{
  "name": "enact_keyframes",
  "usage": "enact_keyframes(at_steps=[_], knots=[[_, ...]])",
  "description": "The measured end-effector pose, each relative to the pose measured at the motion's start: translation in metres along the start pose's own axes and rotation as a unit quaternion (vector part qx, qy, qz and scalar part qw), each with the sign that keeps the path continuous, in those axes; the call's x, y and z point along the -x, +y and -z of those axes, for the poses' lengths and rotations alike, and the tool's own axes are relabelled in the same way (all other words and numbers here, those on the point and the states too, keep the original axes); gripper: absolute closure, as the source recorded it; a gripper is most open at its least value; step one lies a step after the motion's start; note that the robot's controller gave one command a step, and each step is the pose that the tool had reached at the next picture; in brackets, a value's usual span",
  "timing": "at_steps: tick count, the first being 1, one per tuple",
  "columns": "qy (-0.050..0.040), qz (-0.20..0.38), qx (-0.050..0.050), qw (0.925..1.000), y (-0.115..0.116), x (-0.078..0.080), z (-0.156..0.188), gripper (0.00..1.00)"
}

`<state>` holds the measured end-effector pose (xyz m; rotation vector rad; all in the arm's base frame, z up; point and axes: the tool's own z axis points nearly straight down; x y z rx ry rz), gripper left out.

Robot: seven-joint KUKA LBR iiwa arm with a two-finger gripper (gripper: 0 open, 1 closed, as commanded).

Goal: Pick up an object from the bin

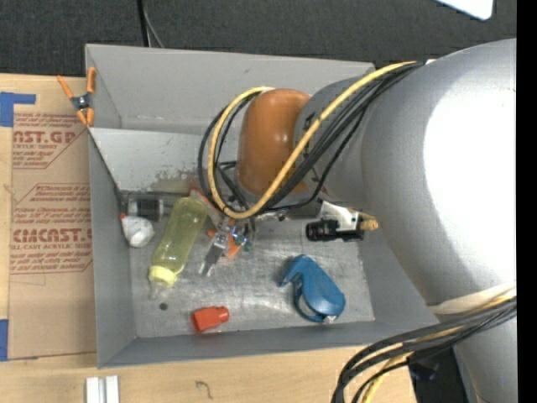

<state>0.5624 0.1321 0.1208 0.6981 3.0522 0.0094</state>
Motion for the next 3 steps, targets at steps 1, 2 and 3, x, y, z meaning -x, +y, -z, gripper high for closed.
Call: enact_keyframes(at_steps=[1, 2, 3], knots=[[0.0, 0.021, 0.001, 0.9998, -0.022, 0.02, -0.041, 0.0], [-0.0142, 0.06, 0.006, 0.9981, -0.076, -0.004, -0.04, 1.0], [-0.0141, 0.06, 0.006, 0.9981, -0.076, -0.004, -0.04, 1.0]])
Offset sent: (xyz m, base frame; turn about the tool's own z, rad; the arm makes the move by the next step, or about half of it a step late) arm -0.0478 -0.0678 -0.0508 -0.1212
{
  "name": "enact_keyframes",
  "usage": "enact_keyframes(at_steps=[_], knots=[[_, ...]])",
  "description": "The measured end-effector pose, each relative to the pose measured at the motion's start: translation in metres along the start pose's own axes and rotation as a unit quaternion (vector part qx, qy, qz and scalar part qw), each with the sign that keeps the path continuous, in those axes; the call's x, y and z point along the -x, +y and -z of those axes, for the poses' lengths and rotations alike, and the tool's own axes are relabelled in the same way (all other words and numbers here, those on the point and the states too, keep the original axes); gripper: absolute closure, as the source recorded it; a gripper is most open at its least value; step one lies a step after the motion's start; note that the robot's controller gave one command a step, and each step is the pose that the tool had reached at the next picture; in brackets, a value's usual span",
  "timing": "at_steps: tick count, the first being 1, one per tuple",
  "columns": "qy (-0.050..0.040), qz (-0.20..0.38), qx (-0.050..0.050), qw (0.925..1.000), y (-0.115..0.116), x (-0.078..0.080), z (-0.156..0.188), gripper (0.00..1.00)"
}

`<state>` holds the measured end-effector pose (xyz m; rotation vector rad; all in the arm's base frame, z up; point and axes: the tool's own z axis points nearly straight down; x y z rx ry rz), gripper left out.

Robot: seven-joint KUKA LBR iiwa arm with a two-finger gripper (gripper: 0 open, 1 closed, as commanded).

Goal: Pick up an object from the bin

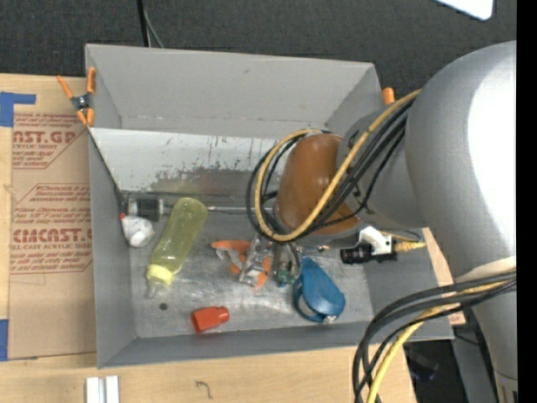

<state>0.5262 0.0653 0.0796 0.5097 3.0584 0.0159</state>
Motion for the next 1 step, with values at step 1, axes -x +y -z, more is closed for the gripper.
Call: enact_keyframes(at_steps=[1], knots=[[0.0177, -0.009, -0.008, 0.9998, -0.0066, 0.0172, 0.1394, 1.0]])
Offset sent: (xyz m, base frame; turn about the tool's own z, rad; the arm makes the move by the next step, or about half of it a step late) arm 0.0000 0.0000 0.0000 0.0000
